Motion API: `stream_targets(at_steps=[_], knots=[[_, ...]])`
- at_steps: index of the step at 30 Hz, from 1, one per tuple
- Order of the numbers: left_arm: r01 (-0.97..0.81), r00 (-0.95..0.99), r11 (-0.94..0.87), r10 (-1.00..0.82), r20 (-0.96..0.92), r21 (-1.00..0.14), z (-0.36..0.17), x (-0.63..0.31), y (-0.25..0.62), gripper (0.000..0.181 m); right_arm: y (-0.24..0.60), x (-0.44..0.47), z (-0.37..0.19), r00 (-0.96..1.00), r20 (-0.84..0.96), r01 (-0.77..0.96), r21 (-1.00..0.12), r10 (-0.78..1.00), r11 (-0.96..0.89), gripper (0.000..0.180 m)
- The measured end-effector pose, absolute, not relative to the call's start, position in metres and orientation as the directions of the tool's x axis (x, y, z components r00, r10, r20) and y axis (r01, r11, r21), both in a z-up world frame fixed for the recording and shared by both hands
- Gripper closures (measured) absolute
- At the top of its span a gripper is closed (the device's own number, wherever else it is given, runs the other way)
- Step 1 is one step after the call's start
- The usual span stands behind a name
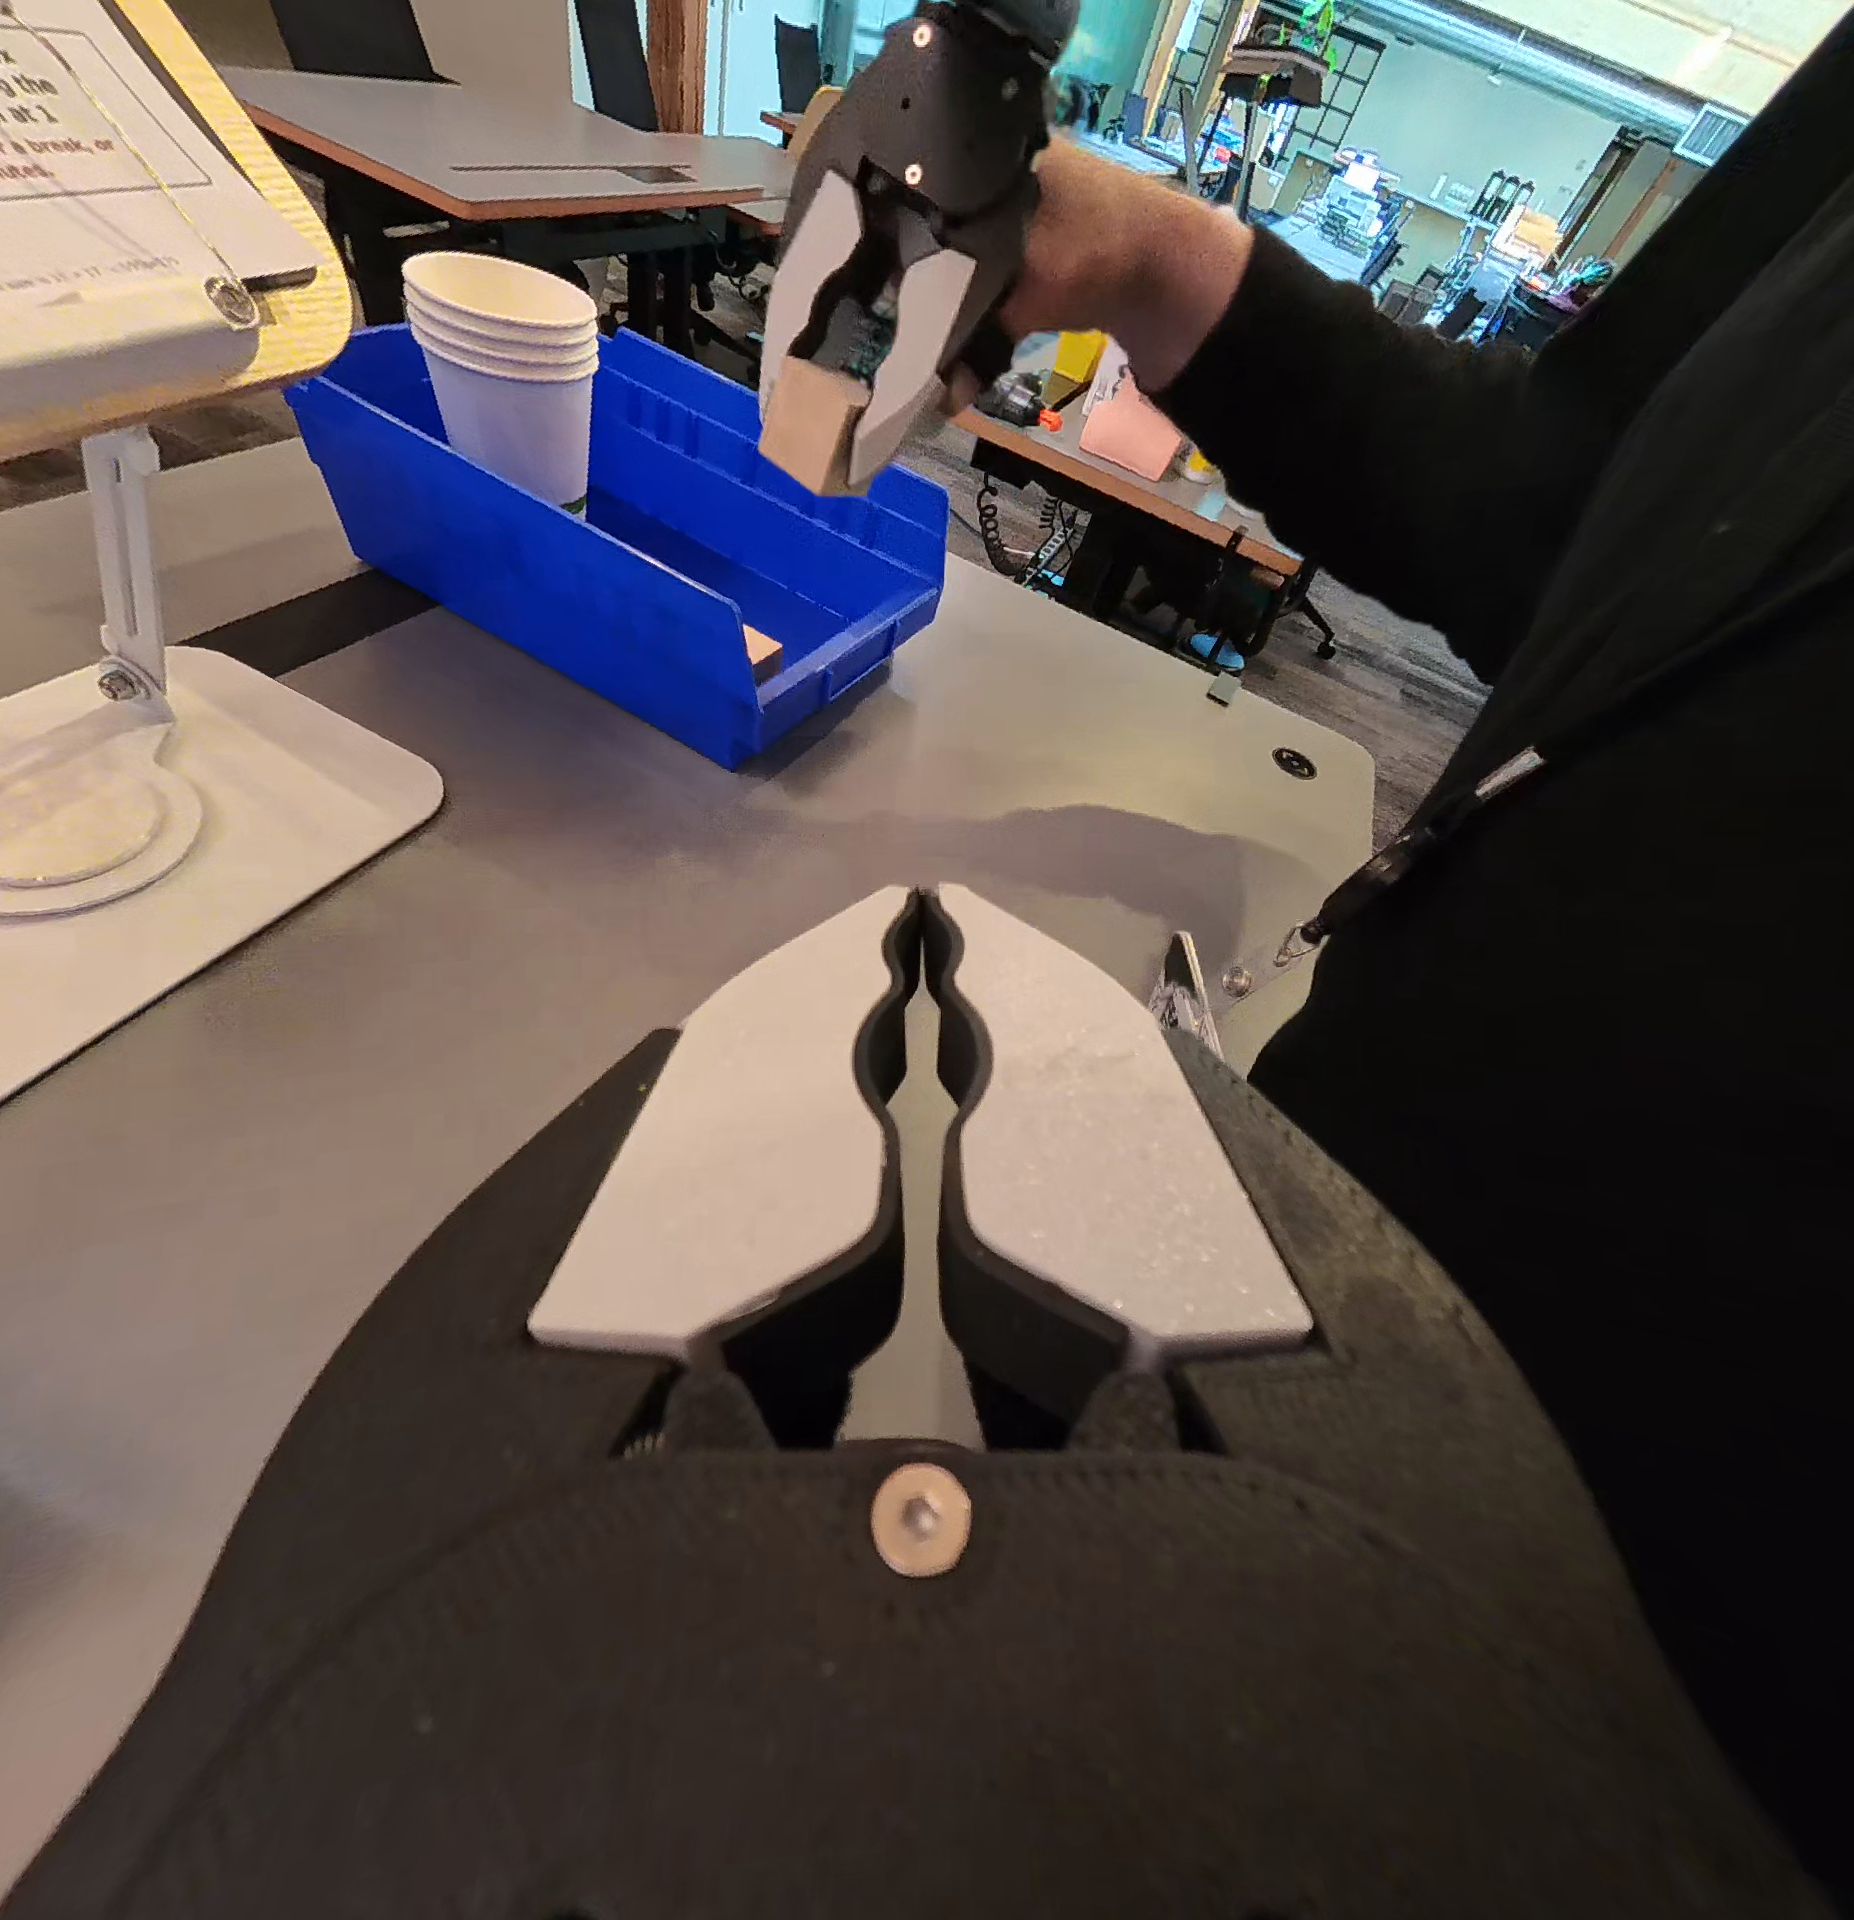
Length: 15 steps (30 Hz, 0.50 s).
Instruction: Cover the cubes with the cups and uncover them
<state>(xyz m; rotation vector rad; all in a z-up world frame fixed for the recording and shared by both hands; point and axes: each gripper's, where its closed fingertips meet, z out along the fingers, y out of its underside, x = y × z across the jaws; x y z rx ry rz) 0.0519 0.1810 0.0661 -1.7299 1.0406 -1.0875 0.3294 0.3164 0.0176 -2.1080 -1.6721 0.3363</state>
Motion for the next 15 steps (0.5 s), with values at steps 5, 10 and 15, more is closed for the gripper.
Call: stream_targets(at_steps=[5,10,15], knots=[[-0.228,0.285,-0.325,-0.924,0.256,-0.918,0.065,0.057,0.185,0.181,0.327,0.356,-0.029,0.255,0.091,0.930,-0.297,0.963,-0.219,0.134],[-0.246,0.289,-0.330,-0.922,0.257,-0.911,0.063,0.058,0.187,0.181,0.325,0.360,-0.062,0.235,0.068,0.949,-0.233,0.970,-0.213,0.134],[-0.249,0.288,-0.337,-0.921,0.262,-0.908,0.062,0.058,0.188,0.181,0.325,0.364,-0.072,0.189,0.038,0.963,-0.204,0.981,-0.177,0.134]])
